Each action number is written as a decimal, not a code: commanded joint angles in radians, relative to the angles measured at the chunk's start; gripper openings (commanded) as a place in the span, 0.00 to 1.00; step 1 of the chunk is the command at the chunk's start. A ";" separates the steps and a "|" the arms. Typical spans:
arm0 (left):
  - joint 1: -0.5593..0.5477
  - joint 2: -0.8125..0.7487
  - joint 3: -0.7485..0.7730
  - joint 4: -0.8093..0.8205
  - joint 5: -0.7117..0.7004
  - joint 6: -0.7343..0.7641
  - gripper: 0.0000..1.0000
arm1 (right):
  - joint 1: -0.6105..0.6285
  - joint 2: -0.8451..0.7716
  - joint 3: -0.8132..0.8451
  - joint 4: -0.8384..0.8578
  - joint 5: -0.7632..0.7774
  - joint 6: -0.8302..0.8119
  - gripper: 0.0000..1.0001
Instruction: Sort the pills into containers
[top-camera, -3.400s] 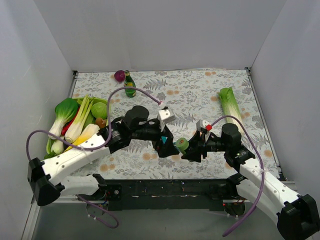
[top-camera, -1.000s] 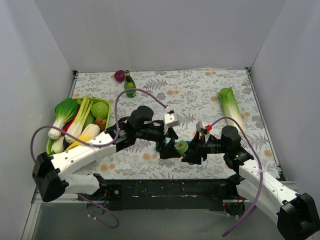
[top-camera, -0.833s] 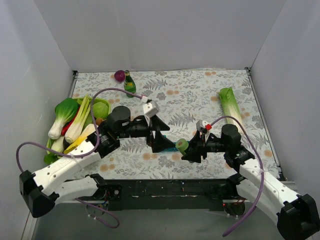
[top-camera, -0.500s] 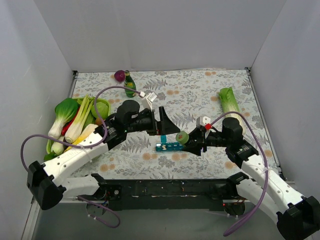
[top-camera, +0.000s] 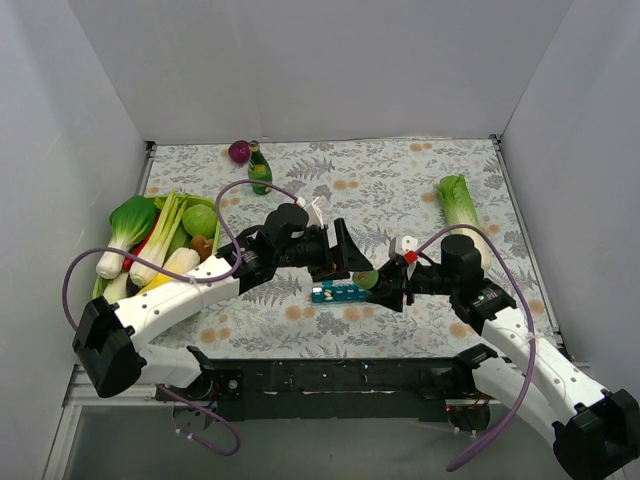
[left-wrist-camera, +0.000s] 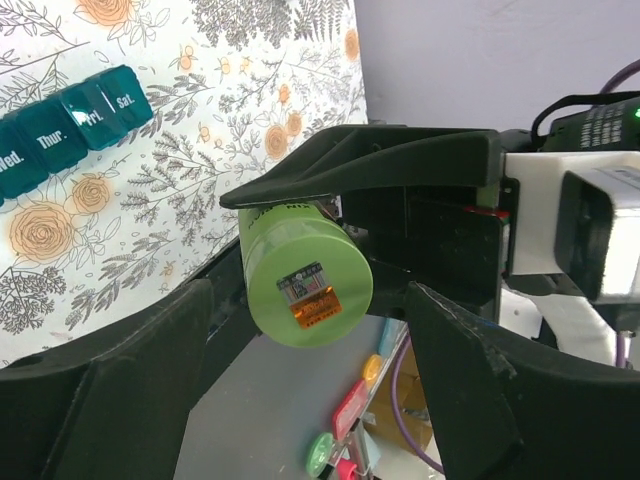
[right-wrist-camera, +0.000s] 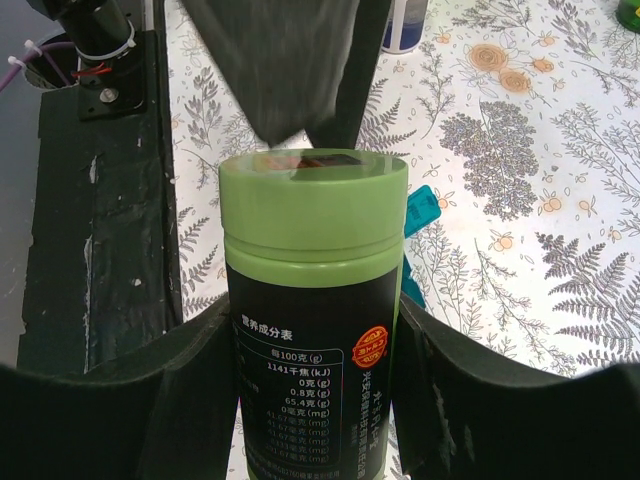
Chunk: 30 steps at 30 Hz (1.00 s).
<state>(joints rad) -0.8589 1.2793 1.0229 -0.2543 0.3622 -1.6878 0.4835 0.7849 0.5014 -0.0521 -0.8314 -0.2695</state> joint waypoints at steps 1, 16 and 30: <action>-0.029 0.023 0.051 0.000 -0.039 0.007 0.75 | -0.005 -0.001 0.034 0.037 0.003 -0.016 0.01; -0.069 0.083 0.120 -0.056 0.065 0.378 0.12 | -0.006 -0.006 0.009 0.052 -0.017 0.045 0.01; -0.088 0.052 0.082 -0.107 0.386 1.360 0.34 | -0.031 -0.003 -0.176 0.482 -0.190 0.648 0.01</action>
<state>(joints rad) -0.9234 1.3701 1.1145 -0.3744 0.6498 -0.6094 0.4786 0.7845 0.3389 0.2642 -1.0008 0.1596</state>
